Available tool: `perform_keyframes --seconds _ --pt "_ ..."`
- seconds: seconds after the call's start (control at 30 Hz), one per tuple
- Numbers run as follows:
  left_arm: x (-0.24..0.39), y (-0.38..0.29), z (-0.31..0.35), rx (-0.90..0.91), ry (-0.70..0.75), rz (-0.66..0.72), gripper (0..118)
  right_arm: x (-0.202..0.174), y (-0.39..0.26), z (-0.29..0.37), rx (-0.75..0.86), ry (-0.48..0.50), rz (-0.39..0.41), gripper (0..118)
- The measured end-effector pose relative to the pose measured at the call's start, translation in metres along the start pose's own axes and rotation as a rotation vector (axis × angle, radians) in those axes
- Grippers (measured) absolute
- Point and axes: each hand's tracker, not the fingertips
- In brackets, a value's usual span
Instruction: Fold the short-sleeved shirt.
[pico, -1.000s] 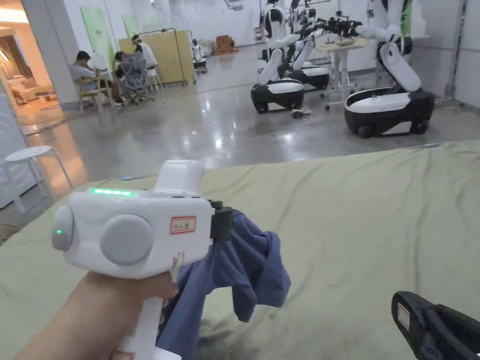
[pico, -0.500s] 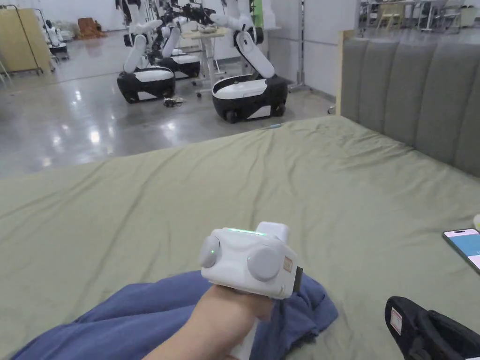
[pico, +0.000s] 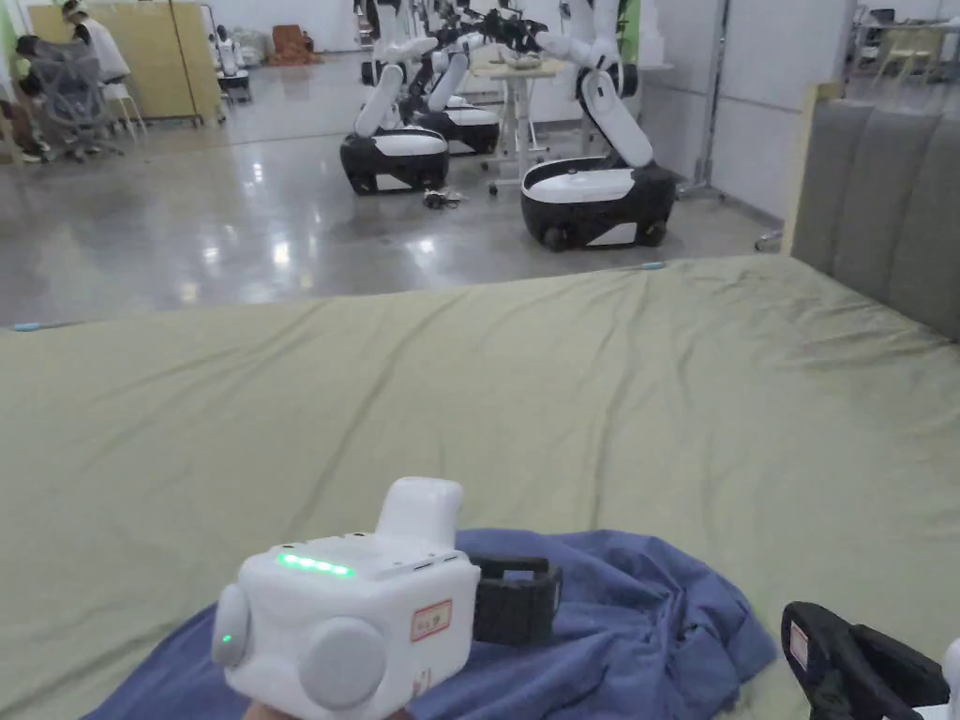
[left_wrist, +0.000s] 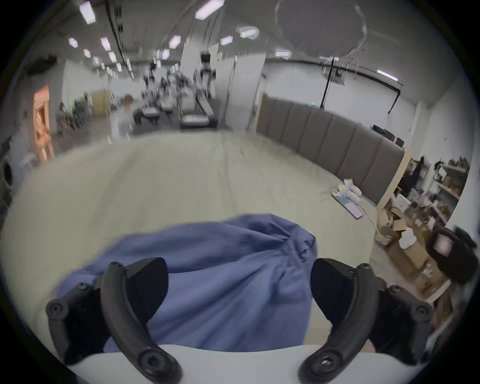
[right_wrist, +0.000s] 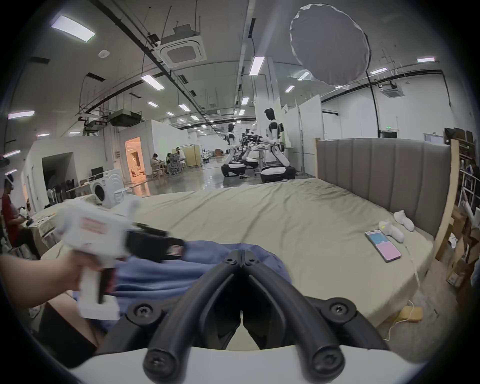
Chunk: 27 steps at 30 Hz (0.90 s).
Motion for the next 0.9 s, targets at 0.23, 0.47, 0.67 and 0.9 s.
perform_keyframes --seconds 0.23,0.47,0.67,0.9 --pt "-0.08 -0.087 0.209 0.158 0.418 0.074 0 -0.051 0.011 -0.031 -0.004 0.105 0.055 0" --pt "-0.129 -0.169 0.249 0.001 0.499 0.291 0 -0.131 0.024 -0.06 -0.003 0.293 0.054 0" --pt "-0.172 -0.183 0.211 -0.106 0.526 0.304 23 -0.168 0.019 -0.056 -0.025 0.36 0.125 0" --pt "-0.213 -0.192 0.166 -0.182 0.572 0.331 113 -0.166 0.008 -0.059 -0.063 0.332 0.176 0"
